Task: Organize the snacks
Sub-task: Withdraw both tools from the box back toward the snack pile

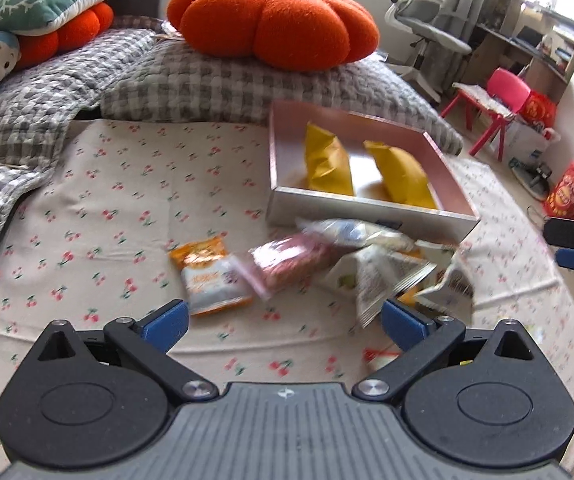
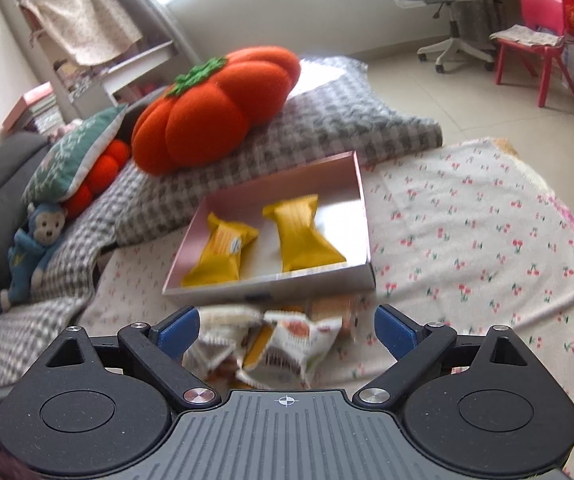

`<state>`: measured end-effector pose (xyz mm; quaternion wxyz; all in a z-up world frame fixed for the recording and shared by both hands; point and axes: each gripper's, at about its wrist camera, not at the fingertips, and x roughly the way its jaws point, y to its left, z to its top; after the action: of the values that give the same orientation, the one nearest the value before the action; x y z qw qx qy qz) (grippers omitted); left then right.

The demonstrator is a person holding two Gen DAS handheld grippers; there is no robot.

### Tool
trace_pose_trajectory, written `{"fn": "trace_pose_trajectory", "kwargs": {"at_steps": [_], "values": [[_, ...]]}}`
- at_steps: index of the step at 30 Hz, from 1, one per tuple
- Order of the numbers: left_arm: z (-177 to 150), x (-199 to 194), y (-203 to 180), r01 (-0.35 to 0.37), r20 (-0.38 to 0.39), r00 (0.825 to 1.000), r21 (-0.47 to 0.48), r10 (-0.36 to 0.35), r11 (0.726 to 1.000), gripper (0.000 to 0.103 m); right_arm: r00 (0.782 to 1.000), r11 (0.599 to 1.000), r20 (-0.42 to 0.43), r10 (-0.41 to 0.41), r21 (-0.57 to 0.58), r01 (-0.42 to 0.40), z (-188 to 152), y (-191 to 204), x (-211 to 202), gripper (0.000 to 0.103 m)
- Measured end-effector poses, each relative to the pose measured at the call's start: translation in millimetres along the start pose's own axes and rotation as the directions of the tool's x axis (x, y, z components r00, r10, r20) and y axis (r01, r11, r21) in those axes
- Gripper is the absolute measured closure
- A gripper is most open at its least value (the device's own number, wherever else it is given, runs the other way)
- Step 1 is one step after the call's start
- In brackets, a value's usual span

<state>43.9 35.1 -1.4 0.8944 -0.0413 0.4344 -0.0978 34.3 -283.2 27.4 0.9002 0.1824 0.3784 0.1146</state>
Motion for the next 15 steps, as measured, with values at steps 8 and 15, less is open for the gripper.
{"fn": "trace_pose_trajectory", "kwargs": {"at_steps": [8,15], "values": [[-21,-11,17,-0.001,-0.031,1.000,-0.001,0.001,1.000,0.000,0.998,1.000,-0.053,-0.026,0.001,0.026,-24,-12,0,0.007],[-42,-11,27,0.026,-0.135,0.990,-0.031,-0.030,0.999,0.002,0.989,0.992,-0.077,-0.122,-0.029,0.120,-35,-24,0,0.007]]}}
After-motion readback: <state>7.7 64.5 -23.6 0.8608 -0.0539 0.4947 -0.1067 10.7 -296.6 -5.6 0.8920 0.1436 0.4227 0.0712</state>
